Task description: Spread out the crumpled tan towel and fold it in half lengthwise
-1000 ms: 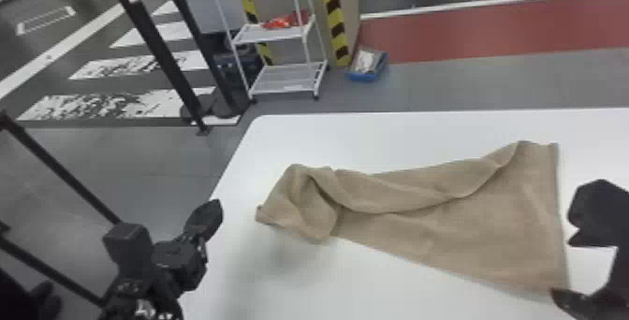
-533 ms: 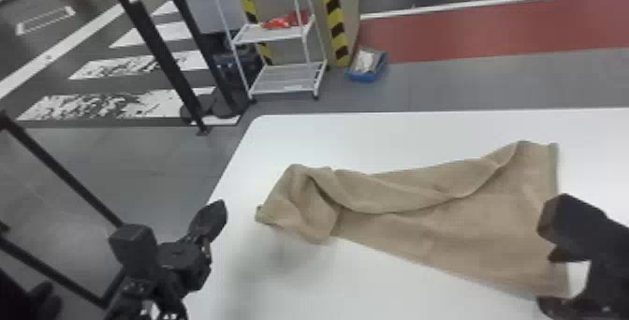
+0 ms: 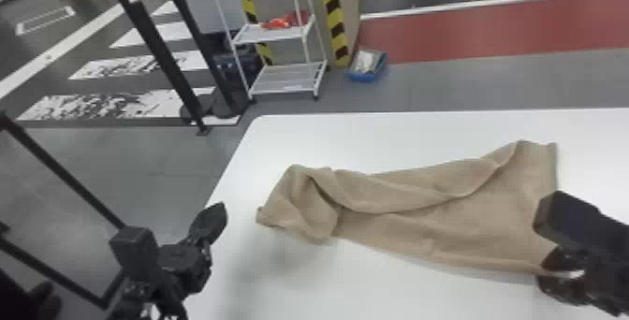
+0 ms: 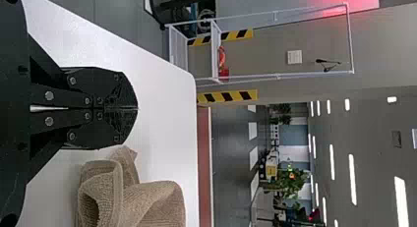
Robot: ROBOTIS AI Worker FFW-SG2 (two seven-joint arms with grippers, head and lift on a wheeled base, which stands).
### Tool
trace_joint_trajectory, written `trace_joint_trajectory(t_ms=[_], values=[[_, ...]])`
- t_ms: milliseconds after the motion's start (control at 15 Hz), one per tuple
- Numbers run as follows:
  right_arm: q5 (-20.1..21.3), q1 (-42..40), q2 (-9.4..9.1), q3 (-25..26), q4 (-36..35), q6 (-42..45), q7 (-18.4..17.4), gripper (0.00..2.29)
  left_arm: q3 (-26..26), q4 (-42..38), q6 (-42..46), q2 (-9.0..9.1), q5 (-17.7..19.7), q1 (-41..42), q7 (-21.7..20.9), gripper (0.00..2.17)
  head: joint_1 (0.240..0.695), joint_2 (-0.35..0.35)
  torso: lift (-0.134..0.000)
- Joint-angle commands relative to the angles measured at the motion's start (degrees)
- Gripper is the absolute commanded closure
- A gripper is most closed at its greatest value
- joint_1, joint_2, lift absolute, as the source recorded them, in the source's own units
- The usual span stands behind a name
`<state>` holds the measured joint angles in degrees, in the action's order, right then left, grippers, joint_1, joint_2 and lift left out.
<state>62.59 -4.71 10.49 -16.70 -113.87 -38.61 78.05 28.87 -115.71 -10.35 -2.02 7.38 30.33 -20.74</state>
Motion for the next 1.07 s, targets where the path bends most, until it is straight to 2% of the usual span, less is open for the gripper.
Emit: trace_joint_trajectory(t_ms=[0,67,267,333,400,467,533,600,733,800,933,1000], values=[[-0.63,-0.3,0.41,0.97,-0.57,1.74,0.28,1.26,-0.04,0.13,0.01,0.0,0.0,-0.19,0.0,1.63,0.695,0.35,-0.124],[-1.07,-0.39,0.67,2.29,-0.66,5.08,0.28,1.54,-0.13,0.31,0.01,-0.09,0.0,-0.19,0.0,1.63,0.695,0.35,-0.124],[-2.04,-0.3,1.55,7.12,-0.74,7.71,0.28,1.54,-0.39,0.39,0.19,-0.09,0.0,-0.36,-0.09,1.63,0.695,0.35,-0.124],[-3.0,-0.04,1.91,10.46,-0.83,7.71,0.28,1.54,-0.57,0.39,0.19,-0.09,-0.09,-0.36,-0.09,1.63,0.695,0.35,-0.124],[-5.55,0.93,2.08,14.33,-2.06,7.54,0.28,1.54,-0.74,0.48,0.19,-0.18,-0.17,-0.36,-0.62,1.52,0.695,0.33,-0.124],[-7.92,1.99,2.87,17.84,-3.12,6.83,0.28,1.54,-0.74,0.92,1.95,-0.18,-0.17,-0.45,-1.94,1.08,0.695,0.304,-0.124],[-11.79,3.3,4.01,21.62,-4.43,3.67,0.28,1.54,-0.74,1.54,4.41,-0.27,-0.17,-0.45,-4.57,0.4,0.695,0.274,-0.124],[-15.66,4.36,5.07,24.26,-5.58,-0.55,0.28,1.54,-0.57,2.15,6.34,-0.44,-0.17,-0.54,-8.79,0.14,0.695,0.236,-0.124],[-21.72,5.33,5.25,26.19,-7.69,-7.23,0.28,1.54,-0.13,3.65,13.37,-0.62,-0.35,-0.63,-20.04,0.14,0.695,0.161,-0.124],[-25.85,5.59,5.16,27.07,-8.39,-12.5,0.28,1.54,0.14,4.35,16.54,-0.71,-0.79,-0.63,-26.46,0.14,0.695,0.096,-0.124],[-32.62,5.77,3.31,27.07,-10.41,-16.9,0.28,1.54,0.49,4.61,19.0,-0.71,-0.88,-0.63,-36.21,0.15,0.695,0.052,-0.124],[-33.5,5.85,2.08,25.93,-11.82,-16.9,0.28,1.54,0.14,4.44,18.65,-0.71,-0.88,-0.63,-38.06,0.15,0.695,0.043,-0.124]])
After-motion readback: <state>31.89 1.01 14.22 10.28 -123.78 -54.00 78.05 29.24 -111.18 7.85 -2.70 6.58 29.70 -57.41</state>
